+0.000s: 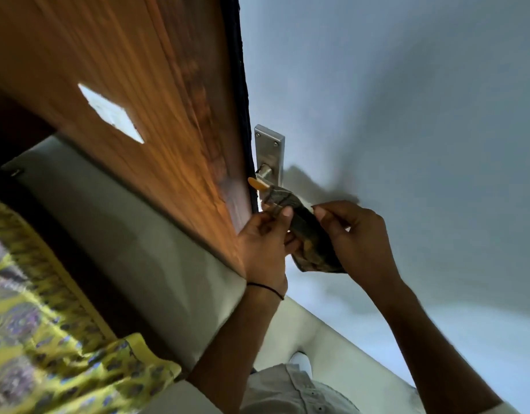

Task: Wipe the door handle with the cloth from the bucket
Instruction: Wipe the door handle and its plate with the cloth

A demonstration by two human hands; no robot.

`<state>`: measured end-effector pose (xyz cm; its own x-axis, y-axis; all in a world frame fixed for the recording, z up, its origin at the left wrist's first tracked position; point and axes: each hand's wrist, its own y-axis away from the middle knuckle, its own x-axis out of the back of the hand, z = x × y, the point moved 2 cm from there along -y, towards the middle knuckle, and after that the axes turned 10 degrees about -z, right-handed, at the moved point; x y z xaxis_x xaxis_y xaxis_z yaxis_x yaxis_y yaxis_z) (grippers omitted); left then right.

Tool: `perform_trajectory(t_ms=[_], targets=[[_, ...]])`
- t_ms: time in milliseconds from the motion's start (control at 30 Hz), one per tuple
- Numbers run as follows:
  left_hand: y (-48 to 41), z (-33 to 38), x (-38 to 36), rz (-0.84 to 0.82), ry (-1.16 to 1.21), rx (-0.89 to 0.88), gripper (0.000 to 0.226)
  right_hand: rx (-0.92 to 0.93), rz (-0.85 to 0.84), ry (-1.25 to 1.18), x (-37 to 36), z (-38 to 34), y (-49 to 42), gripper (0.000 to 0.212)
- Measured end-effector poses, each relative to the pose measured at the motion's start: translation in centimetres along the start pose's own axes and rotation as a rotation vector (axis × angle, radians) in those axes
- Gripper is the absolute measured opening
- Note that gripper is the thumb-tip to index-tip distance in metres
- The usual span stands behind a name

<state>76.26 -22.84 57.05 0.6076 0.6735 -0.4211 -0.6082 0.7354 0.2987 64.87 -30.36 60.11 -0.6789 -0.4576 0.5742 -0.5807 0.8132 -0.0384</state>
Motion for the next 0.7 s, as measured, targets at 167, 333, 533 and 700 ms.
perform_trajectory(t_ms=[167, 333, 533, 700], targets=[[0.4, -0.4, -1.5, 0.088, -0.187, -0.089, 0.025, -0.092, -0.118, -0.227, 1.1, 0.4, -0.5, 0.058], [-0.4, 0.4, -1.0, 0.281, -0.331, -0.208, 0.028, -0.107, -0.188, -0.356, 1.5, 0.6, -0.5, 0.064], [1.2, -2.1, -2.9, 0.251, -0.285, -0.249, 0.023, -0.099, -0.198, -0.431, 1.8, 0.5, 0.0, 0.073], [-0.2, -2.5, -1.5, 0.285, -0.056, -0.244, 0.024, -0.139, -0.217, -0.465, 1.1, 1.5, 0.0, 0.066]])
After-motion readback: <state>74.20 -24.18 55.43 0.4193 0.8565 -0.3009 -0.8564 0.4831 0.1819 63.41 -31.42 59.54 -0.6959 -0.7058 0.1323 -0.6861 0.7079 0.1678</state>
